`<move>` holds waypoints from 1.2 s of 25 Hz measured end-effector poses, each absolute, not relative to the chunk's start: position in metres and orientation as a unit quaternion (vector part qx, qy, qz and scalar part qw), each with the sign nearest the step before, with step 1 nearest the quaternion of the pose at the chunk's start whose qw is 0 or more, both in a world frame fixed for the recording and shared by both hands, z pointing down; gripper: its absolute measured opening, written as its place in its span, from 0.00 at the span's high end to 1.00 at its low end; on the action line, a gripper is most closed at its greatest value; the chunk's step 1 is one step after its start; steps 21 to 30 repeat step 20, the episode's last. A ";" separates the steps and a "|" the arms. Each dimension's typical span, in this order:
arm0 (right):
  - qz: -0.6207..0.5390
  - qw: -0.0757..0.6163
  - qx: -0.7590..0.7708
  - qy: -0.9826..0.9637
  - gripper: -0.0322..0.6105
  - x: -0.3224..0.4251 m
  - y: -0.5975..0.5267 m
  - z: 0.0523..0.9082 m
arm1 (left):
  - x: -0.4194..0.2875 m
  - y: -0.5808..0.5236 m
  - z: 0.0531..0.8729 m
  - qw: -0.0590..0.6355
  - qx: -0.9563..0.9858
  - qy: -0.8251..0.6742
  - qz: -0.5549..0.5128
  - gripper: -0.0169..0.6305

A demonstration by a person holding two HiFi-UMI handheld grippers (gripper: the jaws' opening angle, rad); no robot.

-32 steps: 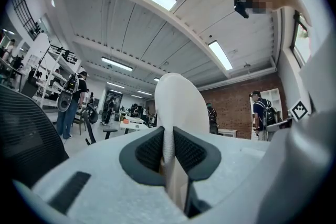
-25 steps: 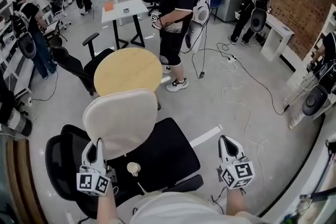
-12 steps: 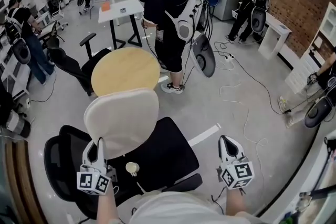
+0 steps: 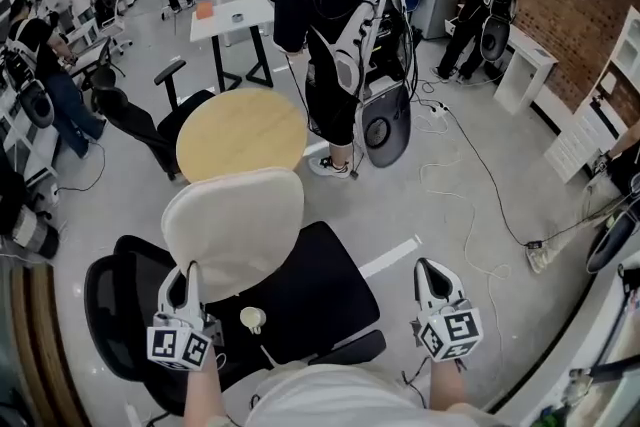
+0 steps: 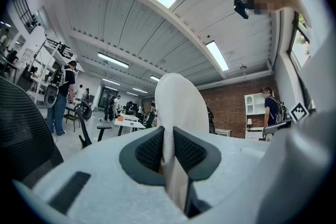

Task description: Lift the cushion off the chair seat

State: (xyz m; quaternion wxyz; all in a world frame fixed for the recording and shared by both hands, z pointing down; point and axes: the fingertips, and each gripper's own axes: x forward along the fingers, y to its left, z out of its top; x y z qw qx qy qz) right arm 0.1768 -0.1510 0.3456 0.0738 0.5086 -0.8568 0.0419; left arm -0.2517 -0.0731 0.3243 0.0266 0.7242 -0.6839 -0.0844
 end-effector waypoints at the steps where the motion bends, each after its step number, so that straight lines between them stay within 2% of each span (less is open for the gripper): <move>1: 0.041 0.074 0.507 -0.858 0.95 0.176 -0.151 0.345 | -0.252 -0.073 0.325 0.026 0.725 -0.683 -0.084 0.90; 30: 0.038 0.077 0.504 -0.860 0.95 0.168 -0.144 0.350 | -0.256 -0.065 0.330 0.030 0.724 -0.683 -0.086 0.90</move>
